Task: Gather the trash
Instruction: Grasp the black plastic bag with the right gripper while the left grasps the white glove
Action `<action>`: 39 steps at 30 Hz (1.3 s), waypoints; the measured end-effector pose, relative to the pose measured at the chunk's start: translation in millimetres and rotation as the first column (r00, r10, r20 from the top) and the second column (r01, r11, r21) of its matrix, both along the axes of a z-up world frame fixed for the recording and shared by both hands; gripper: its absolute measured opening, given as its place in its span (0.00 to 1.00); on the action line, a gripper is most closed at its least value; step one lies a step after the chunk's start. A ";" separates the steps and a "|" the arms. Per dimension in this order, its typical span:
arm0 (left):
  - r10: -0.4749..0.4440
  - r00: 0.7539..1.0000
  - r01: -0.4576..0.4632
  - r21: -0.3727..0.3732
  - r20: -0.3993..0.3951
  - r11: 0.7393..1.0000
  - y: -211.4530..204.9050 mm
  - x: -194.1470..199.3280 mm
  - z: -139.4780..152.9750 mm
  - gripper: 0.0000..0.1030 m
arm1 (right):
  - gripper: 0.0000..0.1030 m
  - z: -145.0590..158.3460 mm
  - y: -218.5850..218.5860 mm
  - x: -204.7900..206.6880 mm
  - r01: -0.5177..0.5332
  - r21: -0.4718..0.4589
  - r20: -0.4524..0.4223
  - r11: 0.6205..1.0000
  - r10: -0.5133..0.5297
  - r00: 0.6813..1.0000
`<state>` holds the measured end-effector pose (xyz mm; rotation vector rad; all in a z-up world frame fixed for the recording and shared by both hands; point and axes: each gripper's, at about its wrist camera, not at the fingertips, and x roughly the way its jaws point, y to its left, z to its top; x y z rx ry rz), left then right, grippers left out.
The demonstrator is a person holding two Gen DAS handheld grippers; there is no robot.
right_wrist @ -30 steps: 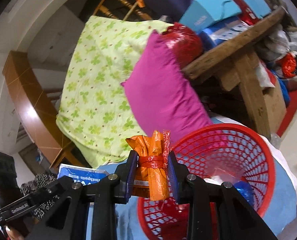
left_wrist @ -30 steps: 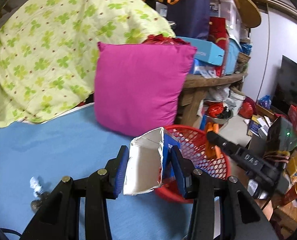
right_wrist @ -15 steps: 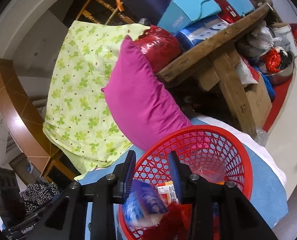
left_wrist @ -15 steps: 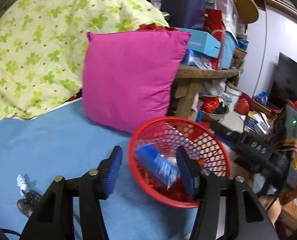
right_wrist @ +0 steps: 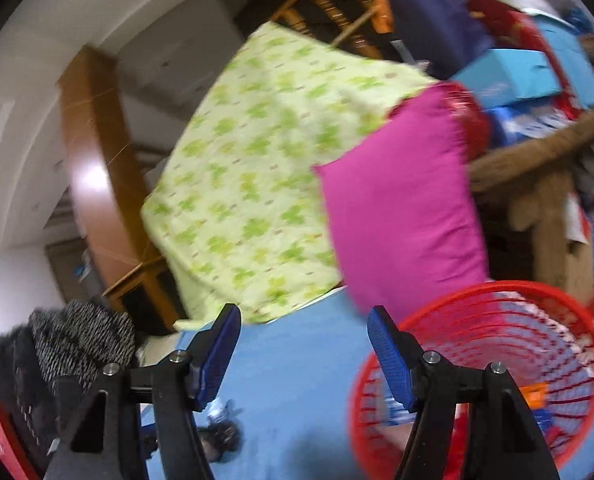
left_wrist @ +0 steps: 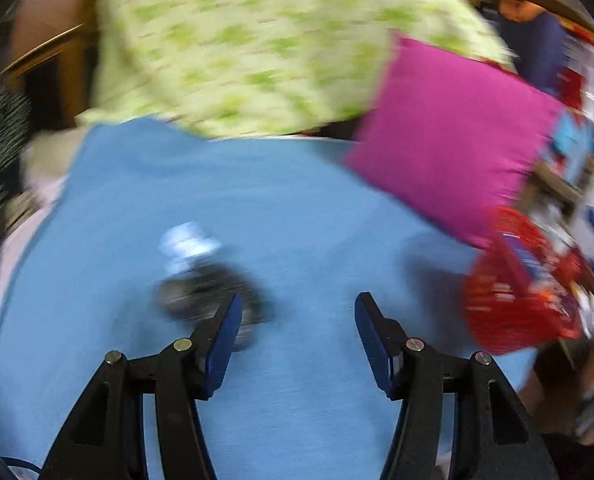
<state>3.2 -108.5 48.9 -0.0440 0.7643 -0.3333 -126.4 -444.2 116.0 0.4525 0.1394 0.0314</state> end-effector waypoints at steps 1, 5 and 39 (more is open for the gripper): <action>0.047 0.999 -0.047 -0.004 -0.017 0.999 16.9 4.6 -5.6 0.58 | 0.68 -1.1 15.0 8.0 -0.032 -0.021 -0.014 0.999 0.032 0.999; 0.197 0.976 -0.202 -0.034 -0.097 0.979 73.3 25.5 -24.9 0.58 | 0.68 -11.9 58.2 38.4 -0.141 -0.036 -0.089 0.989 0.137 0.986; 0.369 0.889 -0.401 -0.069 -0.271 0.914 150.6 62.1 -83.9 0.58 | 0.41 -166.7 256.1 220.6 -0.509 0.133 -0.594 0.850 0.480 0.646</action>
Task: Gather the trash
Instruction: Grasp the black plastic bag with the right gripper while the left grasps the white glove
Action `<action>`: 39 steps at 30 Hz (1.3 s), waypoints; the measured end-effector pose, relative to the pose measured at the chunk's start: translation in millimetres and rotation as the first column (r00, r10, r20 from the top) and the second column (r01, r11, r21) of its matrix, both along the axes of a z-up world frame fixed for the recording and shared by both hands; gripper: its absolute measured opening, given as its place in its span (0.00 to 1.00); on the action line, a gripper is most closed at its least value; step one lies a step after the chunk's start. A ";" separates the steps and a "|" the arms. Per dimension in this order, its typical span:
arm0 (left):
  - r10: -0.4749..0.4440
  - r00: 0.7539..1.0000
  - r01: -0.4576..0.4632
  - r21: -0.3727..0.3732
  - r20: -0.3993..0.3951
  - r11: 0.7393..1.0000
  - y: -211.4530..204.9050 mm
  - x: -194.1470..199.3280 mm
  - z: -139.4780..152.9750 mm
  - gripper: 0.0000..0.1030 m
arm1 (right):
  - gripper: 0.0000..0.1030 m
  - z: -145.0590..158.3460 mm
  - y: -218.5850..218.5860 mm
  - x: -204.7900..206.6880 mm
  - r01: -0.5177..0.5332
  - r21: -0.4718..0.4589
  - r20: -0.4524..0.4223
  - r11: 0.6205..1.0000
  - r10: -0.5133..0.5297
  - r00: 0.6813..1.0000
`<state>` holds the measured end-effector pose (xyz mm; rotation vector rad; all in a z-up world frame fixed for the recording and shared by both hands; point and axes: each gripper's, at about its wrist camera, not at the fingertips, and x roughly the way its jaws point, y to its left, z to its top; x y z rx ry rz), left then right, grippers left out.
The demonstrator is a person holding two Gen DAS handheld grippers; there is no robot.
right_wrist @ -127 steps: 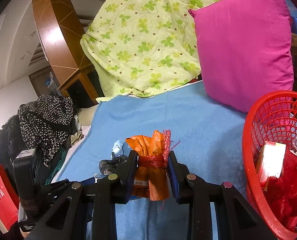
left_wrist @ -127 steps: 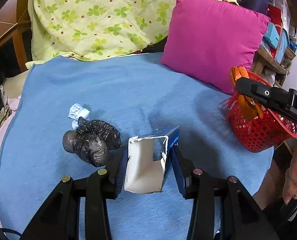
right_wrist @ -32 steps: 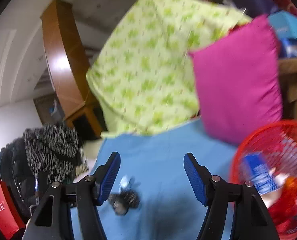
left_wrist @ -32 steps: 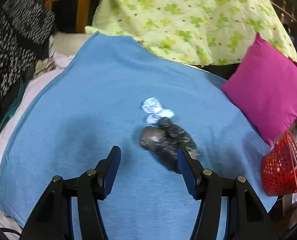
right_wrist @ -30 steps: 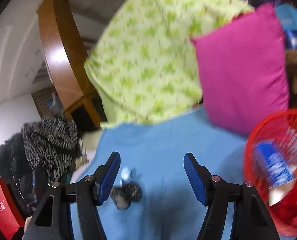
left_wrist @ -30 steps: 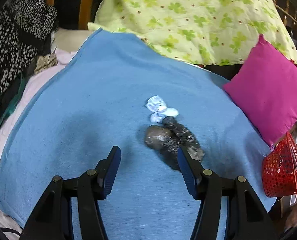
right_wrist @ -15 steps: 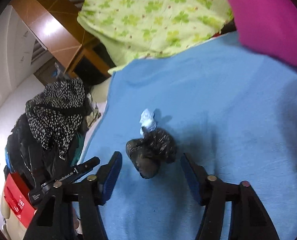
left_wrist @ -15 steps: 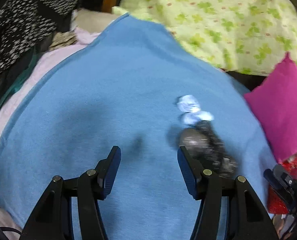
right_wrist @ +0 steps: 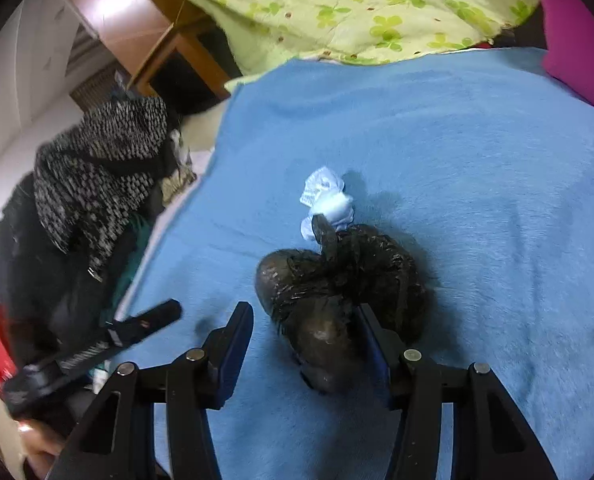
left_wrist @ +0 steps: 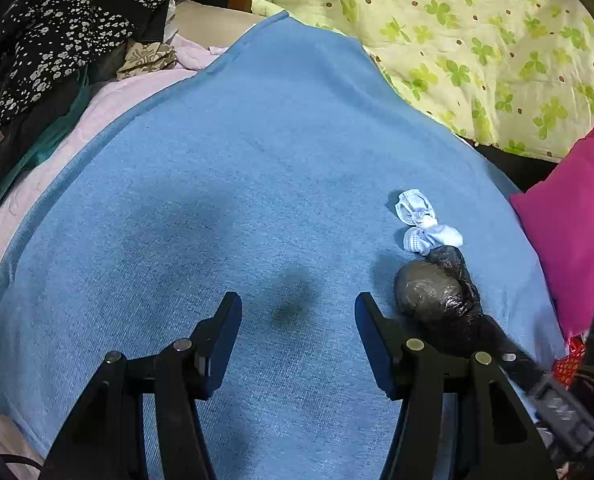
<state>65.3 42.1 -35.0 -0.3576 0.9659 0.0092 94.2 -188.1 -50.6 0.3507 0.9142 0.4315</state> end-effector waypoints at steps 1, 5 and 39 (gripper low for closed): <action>-0.002 1.000 0.002 0.002 0.002 1.000 -0.2 0.4 0.4 0.58 | 0.34 -3.9 2.5 1.9 -0.007 -0.016 -0.011 1.000 0.007 1.000; -0.013 1.000 0.013 0.008 0.013 1.000 -2.8 0.9 2.1 0.58 | 0.28 -7.3 -2.2 -1.6 -0.007 -0.025 -0.034 1.000 0.006 0.999; -0.283 0.959 0.282 -0.109 0.007 0.953 -83.8 137.4 -40.2 0.41 | 0.70 28.0 -80.7 -28.5 0.034 0.032 0.094 0.999 -0.037 0.995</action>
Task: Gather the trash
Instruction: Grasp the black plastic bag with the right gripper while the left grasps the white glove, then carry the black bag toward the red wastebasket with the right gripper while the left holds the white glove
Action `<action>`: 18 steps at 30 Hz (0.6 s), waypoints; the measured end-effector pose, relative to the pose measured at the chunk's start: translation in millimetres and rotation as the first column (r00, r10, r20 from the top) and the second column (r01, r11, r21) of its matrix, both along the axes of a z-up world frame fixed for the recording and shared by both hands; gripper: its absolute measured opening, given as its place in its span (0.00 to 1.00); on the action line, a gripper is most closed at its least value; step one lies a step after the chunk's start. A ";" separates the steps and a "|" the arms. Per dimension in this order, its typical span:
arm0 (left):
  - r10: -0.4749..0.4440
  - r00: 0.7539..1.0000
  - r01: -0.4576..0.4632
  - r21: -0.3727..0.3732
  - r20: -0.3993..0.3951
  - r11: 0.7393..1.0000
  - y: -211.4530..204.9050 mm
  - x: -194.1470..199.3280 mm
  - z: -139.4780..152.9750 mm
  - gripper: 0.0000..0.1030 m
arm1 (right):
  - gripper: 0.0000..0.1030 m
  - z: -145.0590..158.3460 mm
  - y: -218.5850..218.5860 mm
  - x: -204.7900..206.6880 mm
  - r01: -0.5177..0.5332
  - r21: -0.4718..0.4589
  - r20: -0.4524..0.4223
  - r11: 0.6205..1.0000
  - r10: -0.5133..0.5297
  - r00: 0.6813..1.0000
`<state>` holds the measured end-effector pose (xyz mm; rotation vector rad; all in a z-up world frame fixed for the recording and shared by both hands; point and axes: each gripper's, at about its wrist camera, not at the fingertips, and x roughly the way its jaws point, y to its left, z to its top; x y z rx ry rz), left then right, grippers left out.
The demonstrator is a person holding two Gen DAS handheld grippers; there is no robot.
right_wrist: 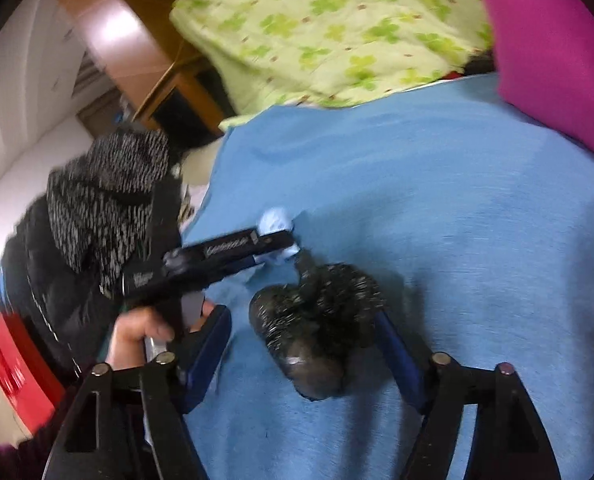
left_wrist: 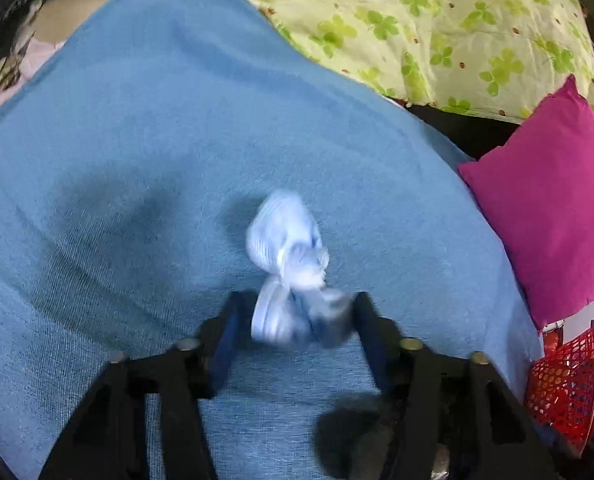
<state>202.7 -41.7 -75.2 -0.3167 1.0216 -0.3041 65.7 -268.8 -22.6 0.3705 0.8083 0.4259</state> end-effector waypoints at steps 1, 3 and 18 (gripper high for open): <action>0.004 1.000 -0.004 0.022 -0.002 1.000 1.3 0.6 -1.1 0.30 | 0.69 -3.0 6.4 2.6 -0.020 -0.014 -0.004 1.000 0.020 1.000; 0.002 1.000 -0.002 0.000 -0.008 1.000 7.3 1.1 -1.8 0.28 | 0.68 -9.2 17.4 8.8 -0.038 -0.034 -0.013 0.999 0.037 0.999; 0.009 0.999 -0.013 0.086 0.041 0.996 37.6 -36.0 37.2 0.24 | 0.34 -12.6 39.5 1.6 -0.017 -0.152 -0.003 0.988 0.017 1.000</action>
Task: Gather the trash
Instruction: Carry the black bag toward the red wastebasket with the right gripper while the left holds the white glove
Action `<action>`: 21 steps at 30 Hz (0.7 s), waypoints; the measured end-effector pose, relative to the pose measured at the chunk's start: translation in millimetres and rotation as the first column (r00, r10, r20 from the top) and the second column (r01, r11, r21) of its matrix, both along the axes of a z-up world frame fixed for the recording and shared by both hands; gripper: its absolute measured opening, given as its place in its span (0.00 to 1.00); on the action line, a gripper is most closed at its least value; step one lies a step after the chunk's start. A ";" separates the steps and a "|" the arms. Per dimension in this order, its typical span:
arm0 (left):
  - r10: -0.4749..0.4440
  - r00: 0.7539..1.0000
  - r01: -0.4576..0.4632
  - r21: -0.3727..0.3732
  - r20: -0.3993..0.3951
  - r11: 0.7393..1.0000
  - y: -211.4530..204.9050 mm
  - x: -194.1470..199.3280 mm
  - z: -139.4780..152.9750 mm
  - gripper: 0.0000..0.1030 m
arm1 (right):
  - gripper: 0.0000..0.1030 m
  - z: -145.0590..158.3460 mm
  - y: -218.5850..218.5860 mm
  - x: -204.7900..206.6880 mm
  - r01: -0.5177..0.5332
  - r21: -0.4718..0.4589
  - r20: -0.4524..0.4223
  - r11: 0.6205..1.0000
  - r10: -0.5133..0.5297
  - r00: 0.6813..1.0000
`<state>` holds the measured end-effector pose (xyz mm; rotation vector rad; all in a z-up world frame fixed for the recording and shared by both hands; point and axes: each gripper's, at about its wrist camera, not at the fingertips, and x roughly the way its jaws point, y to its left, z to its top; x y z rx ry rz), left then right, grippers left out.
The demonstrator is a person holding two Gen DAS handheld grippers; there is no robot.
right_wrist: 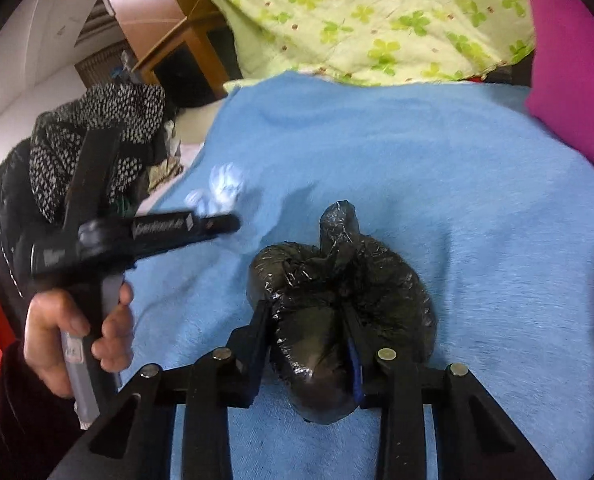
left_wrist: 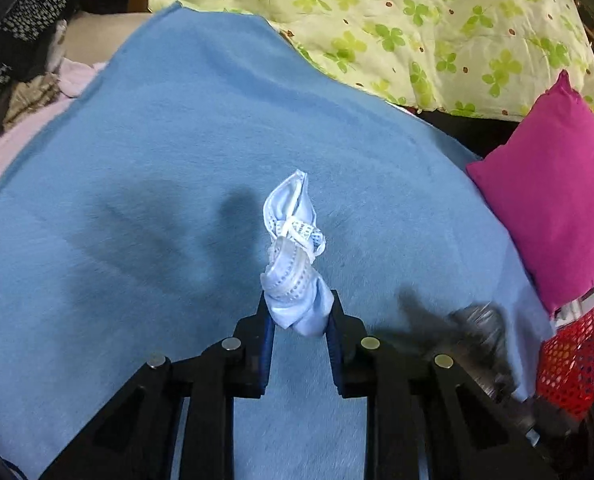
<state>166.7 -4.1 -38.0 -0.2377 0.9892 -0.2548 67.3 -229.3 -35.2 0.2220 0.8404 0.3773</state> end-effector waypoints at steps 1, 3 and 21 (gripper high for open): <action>-0.005 1.000 0.005 0.007 -0.007 1.000 0.8 -4.7 2.5 0.24 | 0.34 2.8 -5.3 -3.3 0.017 0.006 0.006 1.000 -0.017 1.000; -0.015 1.000 0.015 0.010 -0.018 1.000 4.0 -13.1 7.2 0.24 | 0.34 8.8 -13.9 -7.6 0.048 0.026 0.009 0.999 -0.048 0.999; -0.141 0.979 0.111 0.194 0.145 0.975 -49.9 -107.9 54.4 0.24 | 0.34 62.3 -68.3 -73.7 0.218 0.060 0.151 0.974 -0.224 0.963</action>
